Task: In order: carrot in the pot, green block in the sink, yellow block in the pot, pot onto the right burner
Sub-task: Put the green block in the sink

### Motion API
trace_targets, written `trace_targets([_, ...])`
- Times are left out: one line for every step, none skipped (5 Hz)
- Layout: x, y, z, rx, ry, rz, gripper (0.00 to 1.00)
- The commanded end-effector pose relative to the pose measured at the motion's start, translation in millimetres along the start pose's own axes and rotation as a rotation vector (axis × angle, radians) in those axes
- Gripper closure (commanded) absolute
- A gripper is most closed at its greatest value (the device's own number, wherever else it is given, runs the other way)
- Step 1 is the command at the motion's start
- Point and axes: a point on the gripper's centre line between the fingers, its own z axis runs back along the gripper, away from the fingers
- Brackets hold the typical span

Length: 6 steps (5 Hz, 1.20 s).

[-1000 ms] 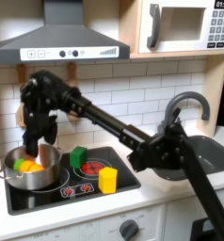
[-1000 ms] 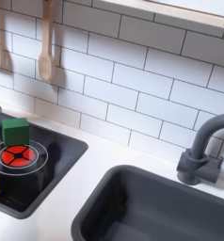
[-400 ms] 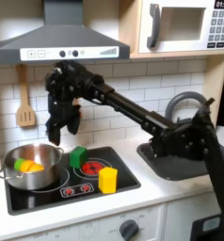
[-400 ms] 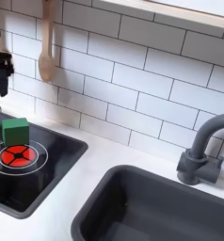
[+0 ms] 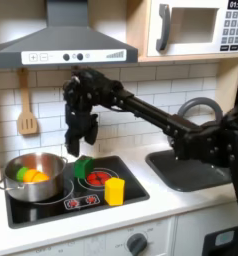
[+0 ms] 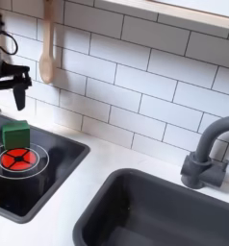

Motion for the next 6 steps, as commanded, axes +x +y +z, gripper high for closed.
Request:
trace_targets([-2,-7.8,-10.1,0.038,0.025,0.041,0.0])
trace_targets([3,-3.2,-7.2,0.07,0.03,0.071,0.0])
trace_targets([4,-7.2,-19.1,0.071,0.061,0.063,0.0])
trace_targets([2,-8.4,-28.3,0.072,0.076,0.052,0.0])
trace_targets([0,-7.9,-32.9,0.078,0.084,0.048,0.0])
trace_targets([-4,-5.3,-40.6,0.087,0.096,0.048,0.0])
